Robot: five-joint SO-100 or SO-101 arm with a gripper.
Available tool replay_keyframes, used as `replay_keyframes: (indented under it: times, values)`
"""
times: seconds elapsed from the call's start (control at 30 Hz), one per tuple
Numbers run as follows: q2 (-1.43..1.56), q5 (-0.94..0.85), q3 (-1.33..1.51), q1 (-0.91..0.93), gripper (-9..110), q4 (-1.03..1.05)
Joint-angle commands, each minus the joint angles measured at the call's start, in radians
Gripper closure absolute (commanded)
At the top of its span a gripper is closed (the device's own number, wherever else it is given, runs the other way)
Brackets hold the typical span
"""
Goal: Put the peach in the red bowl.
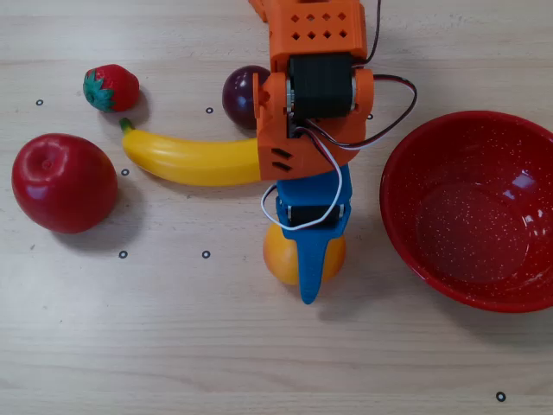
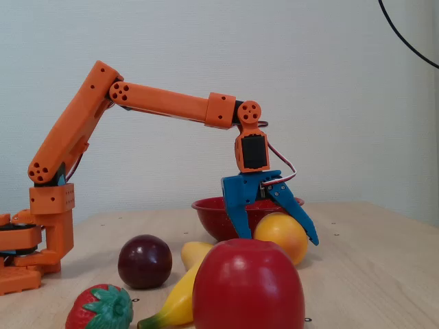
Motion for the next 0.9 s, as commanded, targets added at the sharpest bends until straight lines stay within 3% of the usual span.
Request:
replay_keyframes:
  times: [0.0, 0.23, 0.43, 0.87]
  values:
    - [0.063, 0.02, -0.002, -0.046, 72, -0.023]
    - [0.069, 0.021, 0.018, -0.048, 81, -0.026]
    - [0.069, 0.017, 0.028, -0.051, 100, -0.035]
    - [0.124, -0.025, -0.097, -0.078, 101, 0.117]
